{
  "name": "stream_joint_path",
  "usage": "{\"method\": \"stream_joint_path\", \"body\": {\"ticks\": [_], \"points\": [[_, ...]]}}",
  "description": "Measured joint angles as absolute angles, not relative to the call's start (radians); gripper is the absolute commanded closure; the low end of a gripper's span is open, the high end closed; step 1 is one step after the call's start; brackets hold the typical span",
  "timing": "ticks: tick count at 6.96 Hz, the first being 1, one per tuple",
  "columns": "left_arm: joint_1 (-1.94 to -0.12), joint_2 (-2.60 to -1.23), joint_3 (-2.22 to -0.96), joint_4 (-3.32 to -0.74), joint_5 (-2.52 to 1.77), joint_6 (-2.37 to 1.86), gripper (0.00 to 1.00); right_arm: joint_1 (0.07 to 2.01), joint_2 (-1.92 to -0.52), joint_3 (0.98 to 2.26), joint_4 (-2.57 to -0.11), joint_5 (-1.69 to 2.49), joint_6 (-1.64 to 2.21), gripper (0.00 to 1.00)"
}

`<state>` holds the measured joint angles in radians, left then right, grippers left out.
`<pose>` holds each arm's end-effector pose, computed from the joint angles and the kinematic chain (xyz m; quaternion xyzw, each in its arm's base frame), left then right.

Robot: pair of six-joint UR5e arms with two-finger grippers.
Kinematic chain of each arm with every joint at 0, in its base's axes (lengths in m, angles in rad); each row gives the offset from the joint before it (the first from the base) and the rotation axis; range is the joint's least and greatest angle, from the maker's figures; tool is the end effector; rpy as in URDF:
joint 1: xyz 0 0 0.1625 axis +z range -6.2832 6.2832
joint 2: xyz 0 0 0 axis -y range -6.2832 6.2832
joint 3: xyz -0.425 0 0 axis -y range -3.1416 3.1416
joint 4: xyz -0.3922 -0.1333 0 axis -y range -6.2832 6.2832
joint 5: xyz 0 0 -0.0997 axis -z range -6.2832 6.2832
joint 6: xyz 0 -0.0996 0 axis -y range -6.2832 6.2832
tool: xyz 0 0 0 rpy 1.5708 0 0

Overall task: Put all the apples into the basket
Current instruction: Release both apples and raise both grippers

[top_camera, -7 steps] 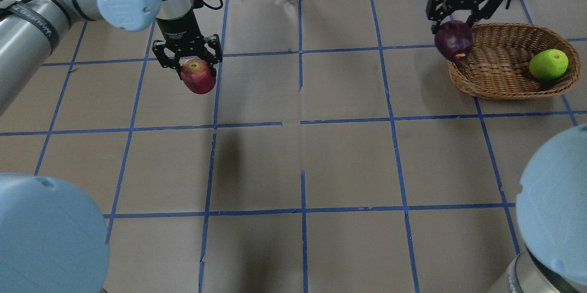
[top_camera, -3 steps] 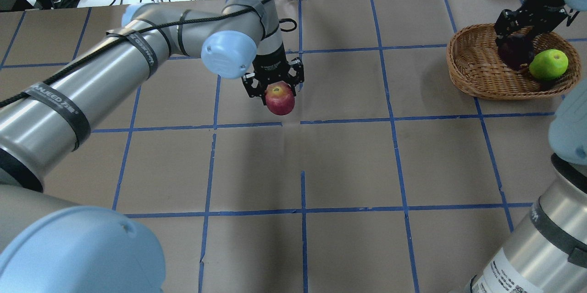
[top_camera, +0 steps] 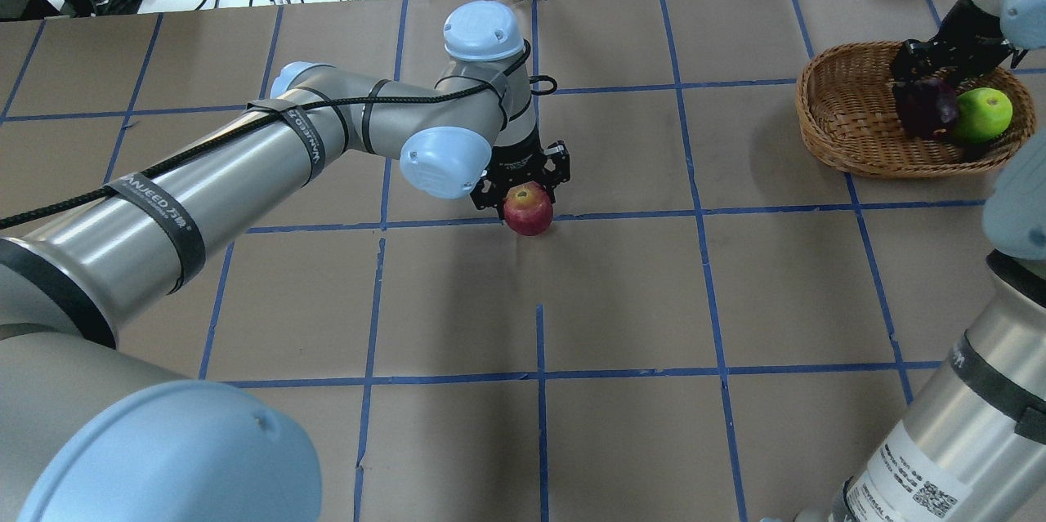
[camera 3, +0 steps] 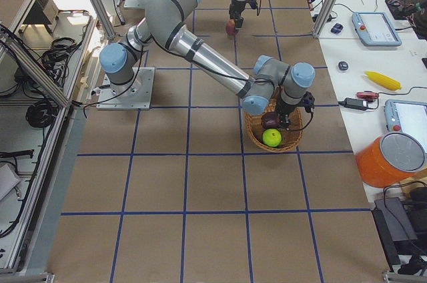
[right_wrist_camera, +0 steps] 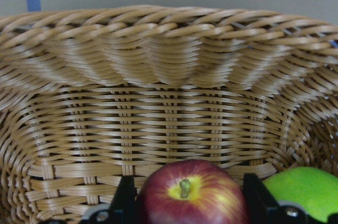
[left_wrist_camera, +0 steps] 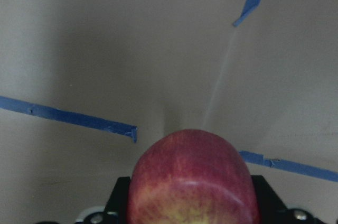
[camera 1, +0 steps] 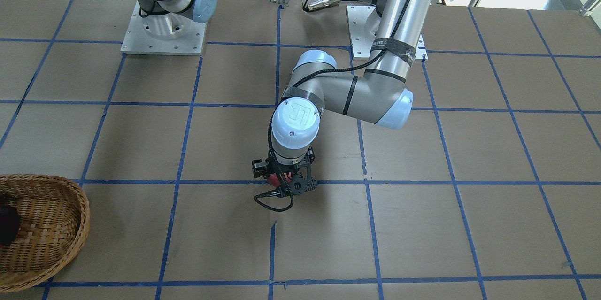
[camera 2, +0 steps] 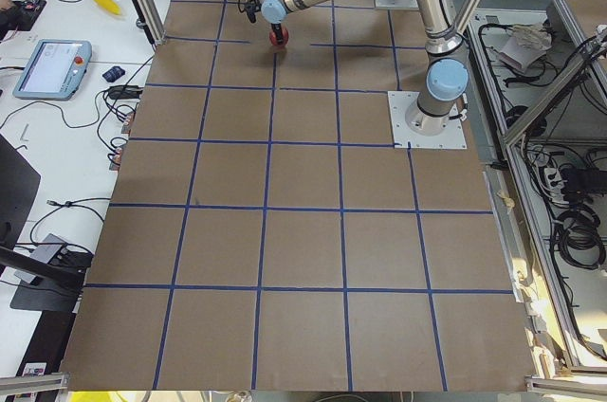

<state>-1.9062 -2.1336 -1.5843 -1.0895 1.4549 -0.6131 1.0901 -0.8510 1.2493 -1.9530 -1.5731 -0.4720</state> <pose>-0.3492 -0.5618 0.2003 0.1407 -0.9872 -0.0686 0.0298 -0.2241 -0.7175 0.2288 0.0043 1.0000 0.0077 0.0027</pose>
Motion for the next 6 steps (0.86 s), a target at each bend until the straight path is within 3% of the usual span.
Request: {"method": "stream_joint_path", "body": {"ticks": [3,6], "points": [[-1.857,-2.084,-1.526,-1.195,1.455,-0.584,0.0,1.099,-0.871,1.247,-1.947,-1.566,-0.469,0.0],[-1.79,-1.895,-1.412,-1.58,1.465,-0.344,0.0,1.209,-1.0,1.25,-1.808,-1.567,-0.41,0.0]]}}
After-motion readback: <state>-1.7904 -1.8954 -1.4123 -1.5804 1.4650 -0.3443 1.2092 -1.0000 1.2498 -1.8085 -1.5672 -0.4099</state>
